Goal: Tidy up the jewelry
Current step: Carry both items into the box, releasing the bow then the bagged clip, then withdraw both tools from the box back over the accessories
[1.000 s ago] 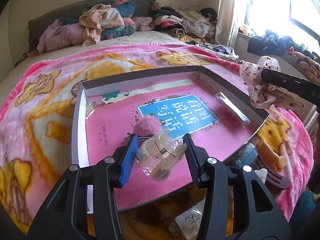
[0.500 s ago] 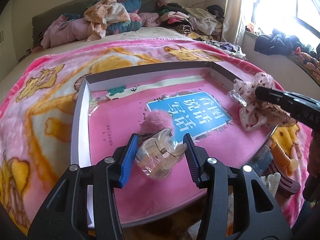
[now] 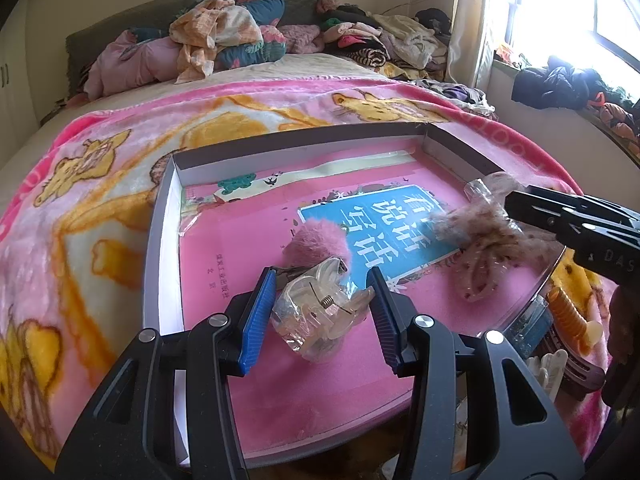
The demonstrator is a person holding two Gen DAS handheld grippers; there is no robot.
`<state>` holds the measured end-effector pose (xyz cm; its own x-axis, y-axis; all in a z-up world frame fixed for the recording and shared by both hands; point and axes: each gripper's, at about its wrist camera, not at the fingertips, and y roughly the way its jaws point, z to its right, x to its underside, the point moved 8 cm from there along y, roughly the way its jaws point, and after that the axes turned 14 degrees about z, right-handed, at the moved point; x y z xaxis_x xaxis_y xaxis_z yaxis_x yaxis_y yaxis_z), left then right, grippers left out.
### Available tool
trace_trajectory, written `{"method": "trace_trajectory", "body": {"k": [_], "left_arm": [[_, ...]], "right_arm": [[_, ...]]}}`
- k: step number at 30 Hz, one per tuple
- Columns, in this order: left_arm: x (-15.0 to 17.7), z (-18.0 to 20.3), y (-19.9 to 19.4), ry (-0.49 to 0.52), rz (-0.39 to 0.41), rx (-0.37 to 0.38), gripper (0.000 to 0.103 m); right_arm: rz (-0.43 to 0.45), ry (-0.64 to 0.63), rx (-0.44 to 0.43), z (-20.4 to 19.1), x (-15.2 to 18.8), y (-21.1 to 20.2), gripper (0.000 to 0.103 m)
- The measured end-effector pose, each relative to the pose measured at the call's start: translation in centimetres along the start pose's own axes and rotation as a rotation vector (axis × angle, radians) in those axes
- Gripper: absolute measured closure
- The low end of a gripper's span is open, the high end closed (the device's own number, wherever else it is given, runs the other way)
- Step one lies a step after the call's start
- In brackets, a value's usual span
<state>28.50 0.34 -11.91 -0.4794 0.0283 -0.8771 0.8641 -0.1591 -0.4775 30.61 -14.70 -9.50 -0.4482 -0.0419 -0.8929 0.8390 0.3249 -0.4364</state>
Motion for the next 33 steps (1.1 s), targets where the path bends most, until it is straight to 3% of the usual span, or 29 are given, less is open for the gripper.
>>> {"method": "trace_trajectory", "body": {"k": [3,10,13,15,23,33], "left_arm": [[0.0,0.0,0.0,0.000,0.000,0.001,0.065],[-0.2,0.0,-0.1,0.000,0.007,0.000,0.064],[-0.7,-0.3,-0.4,-0.003,0.026,-0.009,0.052],[-1.0,-0.3,-0.8,-0.005,0.039,-0.014,0.050],[-1.9,-0.2,-3.0,-0.015,0.094,-0.017,0.031],[-2.8,0.6,-6.1,-0.012,0.153,-0.001,0.029]], "right_arm": [[0.030,0.011,0.015,0.5,-0.4,-0.9,0.043],[0.090,0.024,0.034,1.1,-1.5,-3.5,0.024],[0.111,0.031,0.037,1.1,-1.9,-4.7,0.023],[0.124,0.039,0.039,1.0,-2.1,-5.4,0.017],[0.159,0.036,0.057,0.8,-2.4,-8.4,0.013],[0.170,0.028,0.060,0.3,-2.2,-10.7,0.011]]}}
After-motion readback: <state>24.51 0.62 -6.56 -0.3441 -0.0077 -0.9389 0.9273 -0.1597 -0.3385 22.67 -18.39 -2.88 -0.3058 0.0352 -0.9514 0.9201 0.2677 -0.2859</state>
